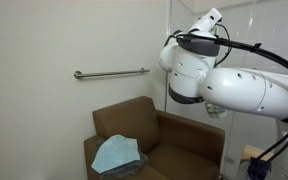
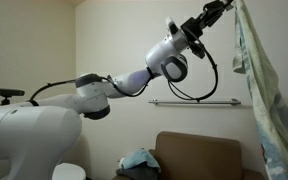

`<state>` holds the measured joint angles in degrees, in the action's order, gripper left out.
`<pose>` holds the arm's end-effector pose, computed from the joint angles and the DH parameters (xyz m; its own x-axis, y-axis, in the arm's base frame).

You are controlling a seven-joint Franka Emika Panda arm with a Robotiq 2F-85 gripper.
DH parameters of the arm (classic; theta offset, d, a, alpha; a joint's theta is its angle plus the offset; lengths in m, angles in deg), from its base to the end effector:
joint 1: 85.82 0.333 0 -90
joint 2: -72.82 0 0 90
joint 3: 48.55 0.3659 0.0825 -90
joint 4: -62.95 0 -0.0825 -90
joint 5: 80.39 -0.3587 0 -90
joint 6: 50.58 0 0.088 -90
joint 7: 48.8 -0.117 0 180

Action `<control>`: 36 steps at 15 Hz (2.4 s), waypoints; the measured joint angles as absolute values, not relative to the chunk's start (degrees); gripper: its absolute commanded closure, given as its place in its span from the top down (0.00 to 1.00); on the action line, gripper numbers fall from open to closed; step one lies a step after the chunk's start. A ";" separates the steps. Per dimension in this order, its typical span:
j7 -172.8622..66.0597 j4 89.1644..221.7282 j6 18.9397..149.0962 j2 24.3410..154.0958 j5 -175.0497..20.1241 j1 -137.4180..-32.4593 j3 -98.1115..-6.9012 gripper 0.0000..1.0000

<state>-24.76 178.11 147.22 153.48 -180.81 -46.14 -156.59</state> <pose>0.4290 -0.2262 0.6368 -0.1214 0.4574 0.8809 -0.9920 -0.0880 -0.0910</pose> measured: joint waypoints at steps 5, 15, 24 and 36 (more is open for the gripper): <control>-24.76 176.24 147.23 153.75 -184.65 -49.13 -156.39 0.04; -24.76 175.39 147.36 156.29 -185.91 -45.98 -158.35 0.04; -24.69 171.49 147.18 153.67 -188.03 -55.28 -152.64 0.04; -35.48 161.82 139.33 146.71 -165.34 -58.20 -136.20 0.04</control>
<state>-35.48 161.82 139.33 146.71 -165.34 -58.20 -136.20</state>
